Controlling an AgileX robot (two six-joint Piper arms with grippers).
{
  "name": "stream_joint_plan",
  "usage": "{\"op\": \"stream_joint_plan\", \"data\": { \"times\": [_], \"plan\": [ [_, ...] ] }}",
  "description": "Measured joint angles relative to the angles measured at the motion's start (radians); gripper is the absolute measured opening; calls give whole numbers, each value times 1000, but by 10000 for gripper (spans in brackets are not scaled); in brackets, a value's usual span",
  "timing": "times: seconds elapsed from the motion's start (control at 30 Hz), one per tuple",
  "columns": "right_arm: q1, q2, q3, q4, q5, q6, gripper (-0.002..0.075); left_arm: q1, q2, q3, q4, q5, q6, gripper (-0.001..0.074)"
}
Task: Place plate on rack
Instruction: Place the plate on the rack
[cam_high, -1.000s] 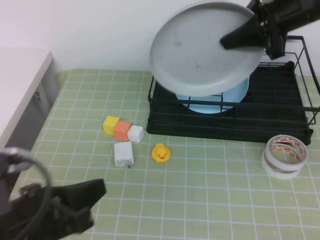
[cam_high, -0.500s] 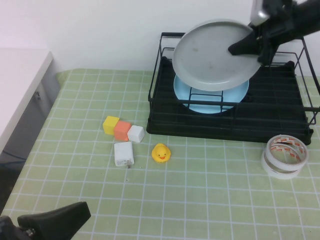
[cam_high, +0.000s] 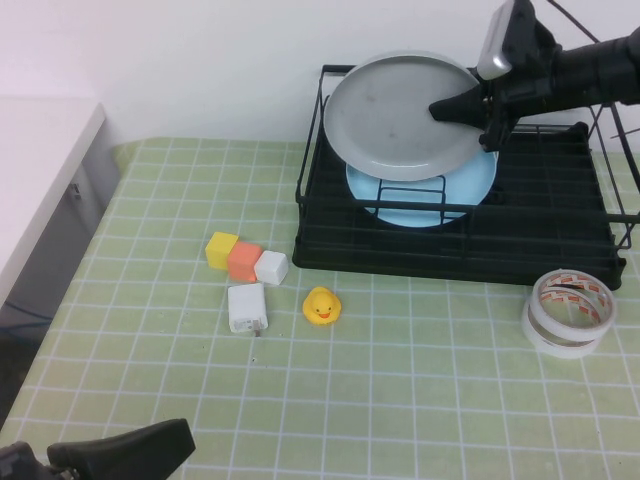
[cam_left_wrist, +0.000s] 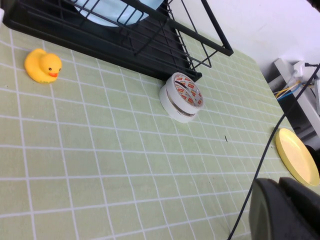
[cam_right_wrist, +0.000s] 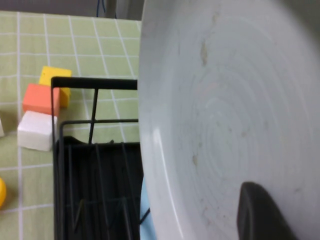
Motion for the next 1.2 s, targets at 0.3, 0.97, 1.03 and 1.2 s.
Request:
{"op": "stream_joint_plan", "data": {
  "times": [0.3,0.97,1.03,1.2],
  "plan": [
    [0,2,-5,-65,25,64,151,0,0,0,0,14,0,-1],
    [-4,4,-5,-230,48,178,197,0,0,0,0,81,0,-1],
    [-2,5,-5,-232,49,191,285,0,0,0,0,93,0,-1],
    [-2,-5,-3,-232,60,240,447,0,0,0,0,115,0,-1]
  ]
}}
